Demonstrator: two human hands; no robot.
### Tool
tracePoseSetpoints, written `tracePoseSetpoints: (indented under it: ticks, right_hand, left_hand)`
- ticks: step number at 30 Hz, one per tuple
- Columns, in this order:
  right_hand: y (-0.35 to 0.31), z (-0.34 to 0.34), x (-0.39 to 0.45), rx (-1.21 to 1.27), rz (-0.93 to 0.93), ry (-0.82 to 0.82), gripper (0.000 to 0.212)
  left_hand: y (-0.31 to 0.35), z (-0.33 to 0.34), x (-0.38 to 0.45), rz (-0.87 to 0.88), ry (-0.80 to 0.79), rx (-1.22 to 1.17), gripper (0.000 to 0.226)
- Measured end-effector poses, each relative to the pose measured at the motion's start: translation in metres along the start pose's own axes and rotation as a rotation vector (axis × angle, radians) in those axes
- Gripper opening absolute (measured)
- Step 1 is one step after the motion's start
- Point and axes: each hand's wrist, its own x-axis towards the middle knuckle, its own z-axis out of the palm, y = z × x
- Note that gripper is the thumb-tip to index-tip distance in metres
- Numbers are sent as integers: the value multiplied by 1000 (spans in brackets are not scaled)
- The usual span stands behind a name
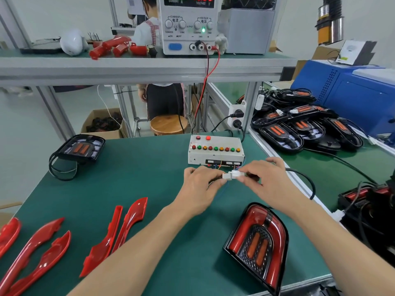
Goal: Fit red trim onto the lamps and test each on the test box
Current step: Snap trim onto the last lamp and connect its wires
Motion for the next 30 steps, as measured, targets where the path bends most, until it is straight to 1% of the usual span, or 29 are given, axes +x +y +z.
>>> tracePoseSetpoints:
  ticks: [4, 9, 11, 14, 17, 21, 24, 27, 30]
  right_hand:
    - [-3, 0, -1, -53, -85, 23, 2]
    - [-9, -1, 0, -128, -141, 61, 6]
    - [-9, -1, -1, -138, -154, 77, 7]
    - [-10, 3, -2, -133, -139, 72, 16]
    - [-9, 7, -2, -144, -162, 61, 5]
    - [-6, 10, -2, -142, -181, 84, 3]
    - [-7, 11, -4, -151, -206, 82, 7]
    - [-7, 12, -5, -150, -220, 88, 8]
    - [-11, 13, -5, -172, -225, 97, 17]
  left_hand:
    - [-4, -1, -2, 13, 8, 53, 19]
    - [-4, -4, 0, 31, -11, 74, 23]
    - [-5, -6, -1, 53, 5, 78, 23]
    - [-3, -7, -2, 97, 25, 77, 23]
    - [-1, -7, -3, 127, 24, 97, 23]
    - [-1, -8, -3, 181, 1, 133, 20]
    - [-2, -11, 0, 227, -13, 198, 19]
    - [-2, -13, 2, 270, -32, 207, 19]
    - [-3, -13, 3, 317, -29, 203, 14]
